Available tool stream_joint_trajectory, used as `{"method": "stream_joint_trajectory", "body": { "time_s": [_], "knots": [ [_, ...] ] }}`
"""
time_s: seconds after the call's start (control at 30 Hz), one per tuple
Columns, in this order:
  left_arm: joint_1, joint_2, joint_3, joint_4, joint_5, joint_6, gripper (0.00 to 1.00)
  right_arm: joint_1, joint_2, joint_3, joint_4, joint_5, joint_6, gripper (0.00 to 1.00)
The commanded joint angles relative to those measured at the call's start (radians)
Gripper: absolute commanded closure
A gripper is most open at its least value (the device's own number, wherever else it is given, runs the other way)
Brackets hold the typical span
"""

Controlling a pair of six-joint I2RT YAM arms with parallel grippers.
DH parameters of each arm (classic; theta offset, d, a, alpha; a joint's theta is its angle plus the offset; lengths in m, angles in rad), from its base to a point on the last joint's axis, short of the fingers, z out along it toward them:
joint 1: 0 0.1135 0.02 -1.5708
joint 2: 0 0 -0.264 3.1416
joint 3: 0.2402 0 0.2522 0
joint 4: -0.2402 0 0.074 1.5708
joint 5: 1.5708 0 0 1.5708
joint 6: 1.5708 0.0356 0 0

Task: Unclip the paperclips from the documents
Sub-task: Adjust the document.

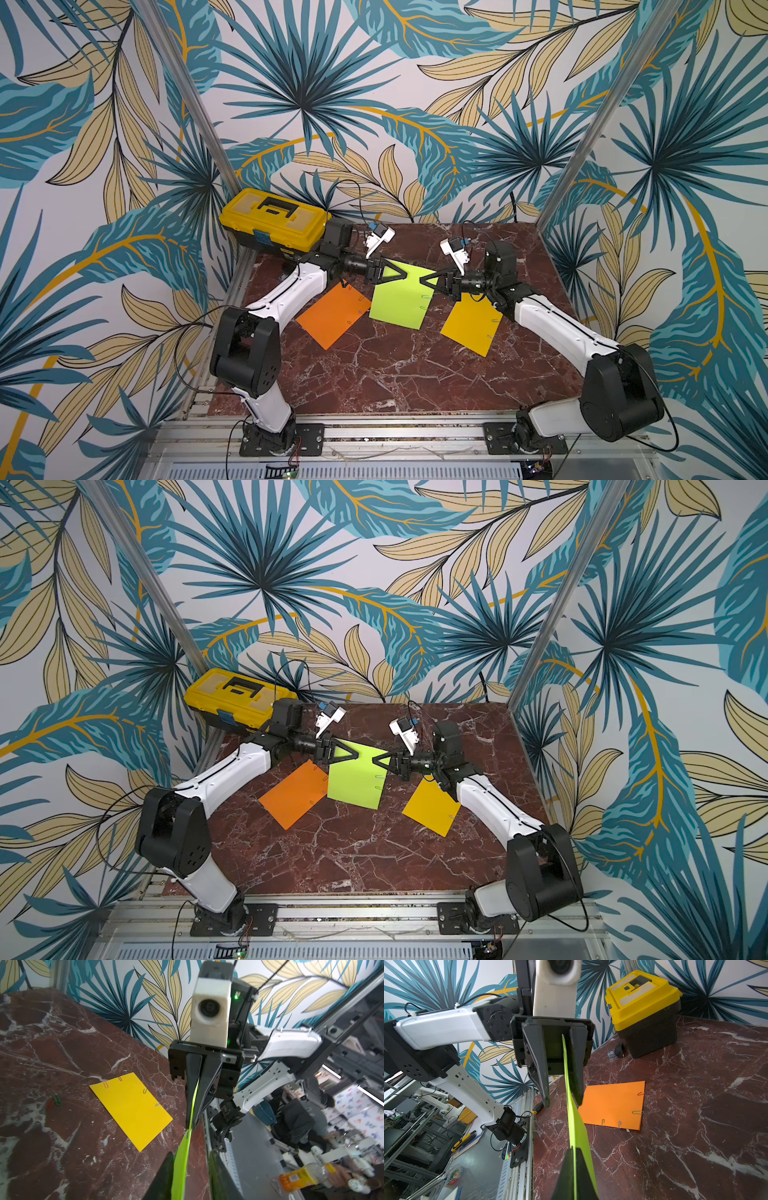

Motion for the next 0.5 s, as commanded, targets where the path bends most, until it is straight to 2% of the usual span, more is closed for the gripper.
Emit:
{"method": "stream_joint_trajectory", "body": {
  "time_s": [0.0,0.47],
  "knots": [
    [-0.001,-0.040,-0.028,0.010,-0.012,-0.004,0.61,0.002,-0.003,0.030,-0.030,-0.005,-0.022,1.00],
    [0.001,-0.095,-0.136,0.123,-0.064,-0.089,0.59,-0.008,-0.006,0.084,-0.108,0.015,-0.054,1.00]
  ]
}}
